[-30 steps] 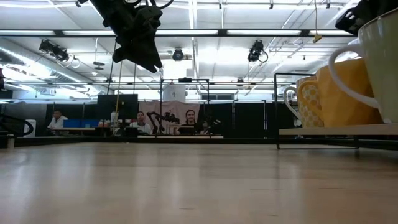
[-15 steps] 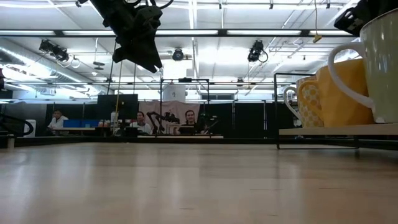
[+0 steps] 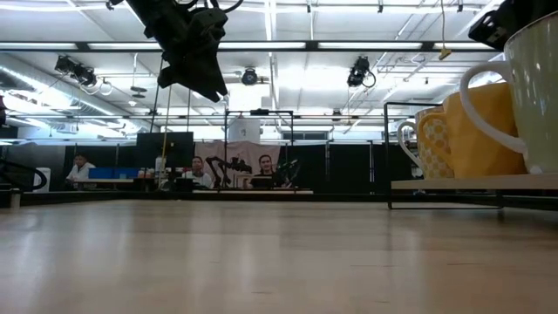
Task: Place coffee mugs
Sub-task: Put the green mug on the shelf, then put the brown mug on the shelf
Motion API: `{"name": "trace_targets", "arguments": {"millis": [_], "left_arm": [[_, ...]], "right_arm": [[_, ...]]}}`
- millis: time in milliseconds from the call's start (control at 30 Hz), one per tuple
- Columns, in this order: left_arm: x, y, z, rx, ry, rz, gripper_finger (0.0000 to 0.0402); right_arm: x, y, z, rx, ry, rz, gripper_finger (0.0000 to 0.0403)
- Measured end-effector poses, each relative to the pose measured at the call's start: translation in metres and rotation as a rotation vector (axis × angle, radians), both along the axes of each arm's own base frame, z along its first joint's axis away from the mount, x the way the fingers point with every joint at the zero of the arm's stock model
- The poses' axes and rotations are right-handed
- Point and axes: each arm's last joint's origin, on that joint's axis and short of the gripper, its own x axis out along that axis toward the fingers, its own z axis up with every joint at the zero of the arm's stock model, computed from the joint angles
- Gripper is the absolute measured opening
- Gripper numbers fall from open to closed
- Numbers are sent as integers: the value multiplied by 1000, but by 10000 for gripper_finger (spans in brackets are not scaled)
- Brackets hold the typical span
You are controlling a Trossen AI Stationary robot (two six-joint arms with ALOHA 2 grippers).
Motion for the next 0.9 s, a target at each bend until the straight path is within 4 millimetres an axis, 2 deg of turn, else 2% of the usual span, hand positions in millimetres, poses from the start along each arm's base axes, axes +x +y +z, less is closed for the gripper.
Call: {"name": "trace_targets", "arguments": {"millis": [267, 733, 900], "left_arm": [[0, 0, 0, 0, 0, -1, 130], [0, 0, 0, 1, 1, -1, 130], [0, 0, 0, 0, 1, -1, 130]], "right_arm": [[0, 0, 0, 7, 5, 6, 114], [-1, 0, 0, 20, 15, 30, 113], [1, 0, 13, 32, -17, 40, 113]]}}
